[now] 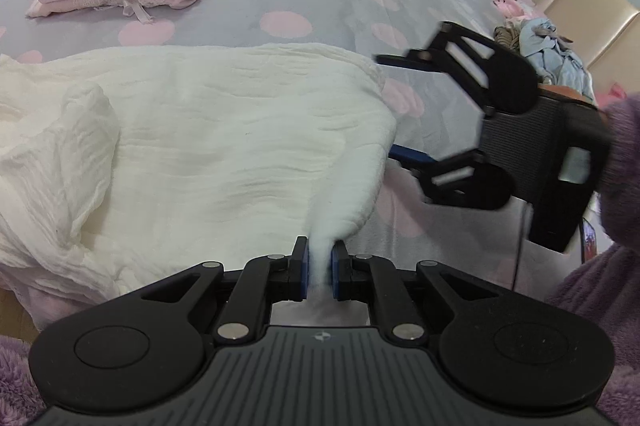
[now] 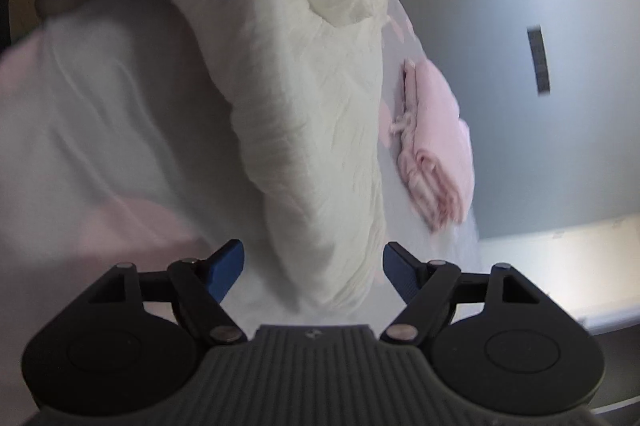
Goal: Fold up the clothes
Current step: 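Grasp the garment edge with the left tool while the right tool grasps another edge, then lift the white garment with both tools and fold it over itself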
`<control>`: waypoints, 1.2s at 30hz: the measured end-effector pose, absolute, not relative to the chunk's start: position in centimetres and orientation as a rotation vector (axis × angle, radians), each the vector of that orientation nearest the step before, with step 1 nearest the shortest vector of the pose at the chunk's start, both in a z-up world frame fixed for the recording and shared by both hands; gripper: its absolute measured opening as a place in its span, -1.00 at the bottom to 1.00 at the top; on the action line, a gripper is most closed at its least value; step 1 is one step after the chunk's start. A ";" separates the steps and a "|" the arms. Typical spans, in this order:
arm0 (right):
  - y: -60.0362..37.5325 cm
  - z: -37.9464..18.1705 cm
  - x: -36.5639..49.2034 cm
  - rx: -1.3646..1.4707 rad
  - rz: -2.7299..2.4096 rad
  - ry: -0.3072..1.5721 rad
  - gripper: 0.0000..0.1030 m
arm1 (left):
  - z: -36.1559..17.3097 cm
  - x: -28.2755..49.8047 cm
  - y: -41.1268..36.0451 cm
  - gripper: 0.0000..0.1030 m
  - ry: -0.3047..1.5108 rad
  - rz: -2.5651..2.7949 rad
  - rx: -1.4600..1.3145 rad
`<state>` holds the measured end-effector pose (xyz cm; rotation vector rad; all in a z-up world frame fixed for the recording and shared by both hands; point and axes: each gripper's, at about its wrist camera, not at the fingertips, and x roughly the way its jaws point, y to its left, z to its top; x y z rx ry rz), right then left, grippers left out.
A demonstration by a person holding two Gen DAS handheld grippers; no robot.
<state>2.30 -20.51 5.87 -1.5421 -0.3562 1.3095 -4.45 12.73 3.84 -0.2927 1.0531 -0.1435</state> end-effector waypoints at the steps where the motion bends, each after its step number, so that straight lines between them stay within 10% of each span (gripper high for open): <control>1: -20.0 5.5 2.7 -1.545 1.337 -0.399 0.53 | 3.9 -4.5 12.9 -0.84 1.049 -0.149 -0.299; 5: -17.7 4.0 3.8 -1.588 1.364 -0.456 0.45 | 4.8 -4.9 13.2 -0.84 1.026 -0.167 -0.309; 8: -16.1 5.3 4.5 -1.516 1.358 -0.368 -0.63 | 5.9 -5.4 13.5 -0.85 0.996 -0.169 -0.316; 36: -22.4 48.9 -4.0 -1.022 1.101 -0.007 -0.74 | 37.6 -9.9 16.0 -0.87 0.347 -0.479 -0.108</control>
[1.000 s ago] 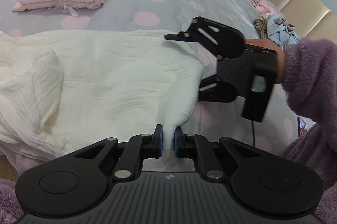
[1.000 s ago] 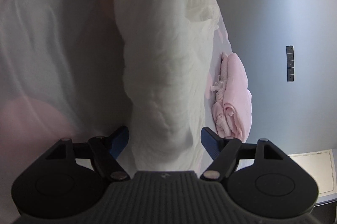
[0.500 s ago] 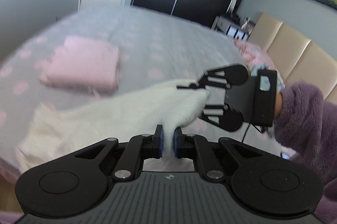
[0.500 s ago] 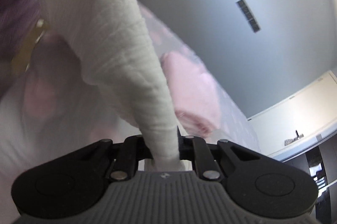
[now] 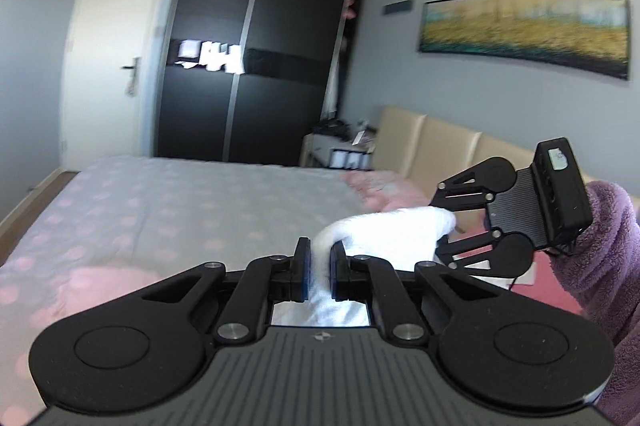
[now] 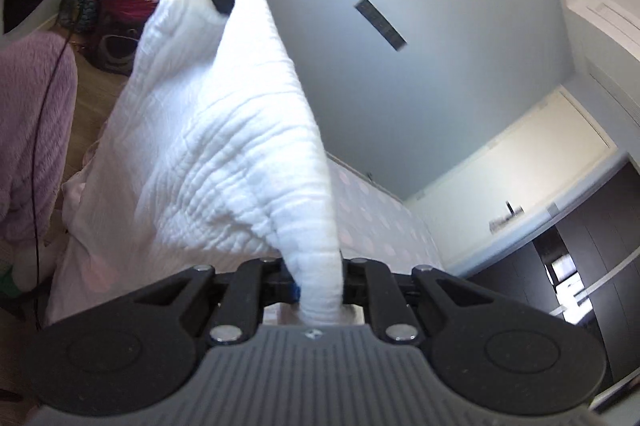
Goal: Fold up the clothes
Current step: 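Lift the white garment with both tools and fold it over itself, then lower the folded garment onto the bed and open both tools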
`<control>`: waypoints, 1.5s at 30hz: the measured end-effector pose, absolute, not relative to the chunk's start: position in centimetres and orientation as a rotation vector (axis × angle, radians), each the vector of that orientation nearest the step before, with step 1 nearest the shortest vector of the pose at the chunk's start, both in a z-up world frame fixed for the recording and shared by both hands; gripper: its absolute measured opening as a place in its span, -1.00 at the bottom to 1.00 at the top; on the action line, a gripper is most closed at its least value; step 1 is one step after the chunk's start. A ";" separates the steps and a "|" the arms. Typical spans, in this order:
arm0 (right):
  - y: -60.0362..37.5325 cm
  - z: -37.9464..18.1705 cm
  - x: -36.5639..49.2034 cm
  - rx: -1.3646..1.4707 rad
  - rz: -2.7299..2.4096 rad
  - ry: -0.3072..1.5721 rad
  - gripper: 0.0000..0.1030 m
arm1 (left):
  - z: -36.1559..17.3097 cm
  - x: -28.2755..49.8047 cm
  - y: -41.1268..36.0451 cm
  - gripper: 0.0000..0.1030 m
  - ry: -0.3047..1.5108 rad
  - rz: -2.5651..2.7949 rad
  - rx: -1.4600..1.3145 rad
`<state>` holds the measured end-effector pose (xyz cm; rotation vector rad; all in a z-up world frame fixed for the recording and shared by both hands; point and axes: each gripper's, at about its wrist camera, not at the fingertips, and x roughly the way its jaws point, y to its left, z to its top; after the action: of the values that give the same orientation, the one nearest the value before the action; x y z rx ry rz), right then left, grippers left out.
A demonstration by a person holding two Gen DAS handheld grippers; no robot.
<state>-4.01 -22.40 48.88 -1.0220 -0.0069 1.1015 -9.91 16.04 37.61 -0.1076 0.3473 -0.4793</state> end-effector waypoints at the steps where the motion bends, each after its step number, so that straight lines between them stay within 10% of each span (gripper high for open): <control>1: -23.2 49.8 -4.3 -1.011 1.077 0.010 -0.74 | 37.6 -8.9 15.3 -0.87 0.346 -0.506 -0.106; 24: -33.8 47.6 6.4 -0.959 0.375 0.072 -0.74 | 36.4 9.4 -0.2 -0.87 0.215 -0.803 0.034; 45: -39.6 20.2 -10.0 -0.965 1.066 0.799 -0.74 | 9.1 -6.6 -0.7 -0.87 0.992 -1.260 0.452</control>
<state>-9.98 -39.65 20.24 -0.9654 0.7986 1.0660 -6.61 -0.73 9.07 0.4516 0.9925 -1.2600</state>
